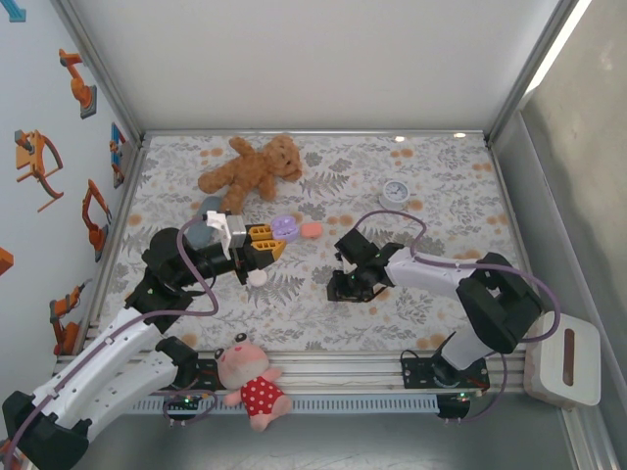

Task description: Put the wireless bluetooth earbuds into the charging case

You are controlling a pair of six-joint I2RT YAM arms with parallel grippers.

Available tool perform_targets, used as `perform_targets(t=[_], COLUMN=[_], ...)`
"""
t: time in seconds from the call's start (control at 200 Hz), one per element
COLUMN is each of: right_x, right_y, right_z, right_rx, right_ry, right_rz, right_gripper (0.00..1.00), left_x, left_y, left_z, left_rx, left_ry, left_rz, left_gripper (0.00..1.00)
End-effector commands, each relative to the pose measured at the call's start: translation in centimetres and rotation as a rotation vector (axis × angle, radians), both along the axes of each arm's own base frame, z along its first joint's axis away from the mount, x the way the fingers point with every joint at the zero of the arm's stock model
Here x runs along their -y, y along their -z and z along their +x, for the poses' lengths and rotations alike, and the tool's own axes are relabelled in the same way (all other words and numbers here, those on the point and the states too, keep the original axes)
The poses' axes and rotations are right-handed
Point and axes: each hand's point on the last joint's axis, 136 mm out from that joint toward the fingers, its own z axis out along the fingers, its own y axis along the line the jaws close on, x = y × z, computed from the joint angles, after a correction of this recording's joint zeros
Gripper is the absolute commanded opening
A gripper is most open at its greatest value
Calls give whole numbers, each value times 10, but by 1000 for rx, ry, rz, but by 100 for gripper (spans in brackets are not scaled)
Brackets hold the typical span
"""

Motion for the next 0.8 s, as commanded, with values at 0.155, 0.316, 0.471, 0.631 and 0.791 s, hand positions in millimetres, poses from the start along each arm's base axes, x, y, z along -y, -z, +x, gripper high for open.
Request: perform_targets(t=[0.155, 0.316, 0.471, 0.631, 0.791], right_x=[5, 8, 5, 4, 4], right_y=[6, 9, 11, 11, 12], right_z=[-2, 0, 1, 3, 3], right_rx=[-2, 4, 2, 7, 6], right_ry=[-11, -11, -14, -13, -16], right_rz=[-51, -71, -69, -67, -72], right_gripper=[26, 24, 23, 23, 22], left_x=[-2, -1, -1, -2, -2], left_y=[-3, -2, -1, 0, 0], left_z=[-2, -1, -1, -1, 0], left_rx=[35, 30, 30, 33, 31], left_ry=[-4, -3, -2, -9, -12], left_rz=[-3, 0, 2, 7, 9], left_gripper=[1, 1, 1, 1, 1])
